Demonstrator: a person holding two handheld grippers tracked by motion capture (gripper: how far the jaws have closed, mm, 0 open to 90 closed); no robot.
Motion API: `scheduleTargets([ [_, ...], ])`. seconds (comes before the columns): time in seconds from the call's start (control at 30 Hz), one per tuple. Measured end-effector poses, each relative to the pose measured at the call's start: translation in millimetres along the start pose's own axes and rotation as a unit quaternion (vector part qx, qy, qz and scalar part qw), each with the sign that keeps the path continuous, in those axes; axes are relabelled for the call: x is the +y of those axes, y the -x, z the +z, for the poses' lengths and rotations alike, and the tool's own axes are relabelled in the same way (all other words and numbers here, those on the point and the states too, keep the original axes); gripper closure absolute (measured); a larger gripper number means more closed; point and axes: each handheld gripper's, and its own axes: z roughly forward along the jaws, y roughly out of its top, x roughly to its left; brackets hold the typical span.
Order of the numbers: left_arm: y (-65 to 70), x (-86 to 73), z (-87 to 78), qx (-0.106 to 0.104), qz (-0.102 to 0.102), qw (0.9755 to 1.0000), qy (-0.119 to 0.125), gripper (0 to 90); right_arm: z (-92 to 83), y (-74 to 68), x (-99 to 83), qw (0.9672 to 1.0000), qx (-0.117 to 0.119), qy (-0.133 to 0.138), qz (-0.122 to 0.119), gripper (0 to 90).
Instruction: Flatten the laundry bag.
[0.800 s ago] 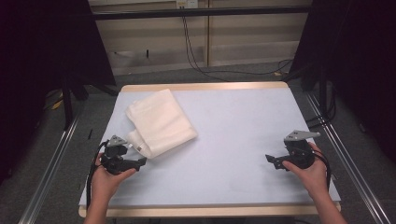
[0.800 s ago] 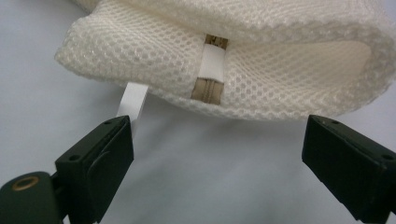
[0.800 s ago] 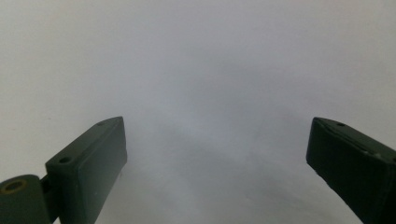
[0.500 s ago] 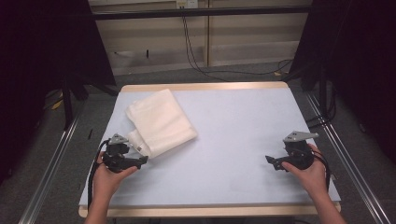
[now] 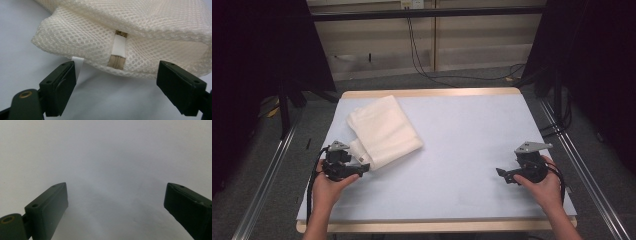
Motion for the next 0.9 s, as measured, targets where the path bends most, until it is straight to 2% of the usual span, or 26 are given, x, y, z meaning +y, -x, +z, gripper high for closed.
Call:
scheduleTargets([
  [0.03, -0.5, 0.6, -0.5, 0.0, -0.004, 1.0, 0.002, 16.8, -0.2, 0.8, -0.4, 1.0, 0.004, 0.0, -0.003, 5.1],
  [0.07, -1.6, 2.9, -2.4, 0.005, 0.002, 1.0, 0.002, 17.9, -0.2, 0.5, -0.8, 1.0, 0.002, 0.001, -0.004, 5.1],
  [0.17, -0.8, 4.9, -2.2, 0.003, -0.006, 1.0, 0.007, 19.5, -0.8, -0.8, -0.9, 1.0, 0.004, -0.003, -0.002, 5.4],
  [0.23, -0.7, 6.6, -1.0, 0.001, -0.002, 1.0, 0.004, 20.6, -0.8, -1.3, -0.6, 1.0, 0.003, -0.004, -0.001, 5.5],
  [0.3, -1.3, 7.4, 0.7, 0.01, 0.0, 0.9999, 0.0, 21.9, -0.7, -1.8, -0.4, 1.0, 0.006, -0.004, -0.002, 5.6],
  [0.33, -3.4, 7.9, 1.9, 0.01, -0.013, 0.9999, 0.001, 22.5, -0.7, -2.4, -0.1, 1.0, 0.002, -0.004, -0.002, 5.7],
  [0.47, -8.8, 8.0, 2.9, 0.018, -0.025, 0.9995, 0.002, 26.4, -0.9, -2.2, -0.1, 1.0, 0.001, -0.002, -0.008, 5.8],
  [0.5, -11.2, 7.8, 3.3, 0.013, -0.028, 0.9995, 0.0, 27.9, -0.7, -2.4, 0.0, 0.9999, 0.004, -0.002, -0.011, 5.8],
  [0.53, -13.0, 7.5, 4.2, 0.019, -0.031, 0.9994, 0.001, 28.1, -0.8, -3.4, 0.0, 0.9999, 0.002, -0.004, -0.009, 6.0],
  [0.63, -15.3, 6.8, 9.2, 0.014, -0.045, 0.9989, -0.004, 29.8, -0.2, -4.1, 0.1, 0.9999, 0.003, -0.005, -0.015, 6.2],
  [0.67, -16.7, 7.4, 10.3, 0.015, -0.04, 0.999, -0.011, 29.5, -0.1, -4.6, 0.3, 0.9999, 0.004, -0.005, -0.014, 6.3],
  [0.73, -18.2, 8.4, 14.5, 0.012, -0.048, 0.9987, -0.009, 29.5, 0.5, -4.5, 0.5, 0.9998, 0.003, -0.004, -0.021, 6.4],
  [0.83, -20.4, 9.1, 19.9, 0.004, -0.072, 0.9974, -0.003, 30.2, 0.5, -5.5, 0.6, 0.9997, 0.004, -0.007, -0.021, 6.8],
  [0.9, -19.7, 8.7, 22.4, -0.001, -0.086, 0.9962, 0.008, 36.0, 0.5, -6.0, 0.6, 0.9997, 0.006, -0.01, -0.019, 7.1],
])
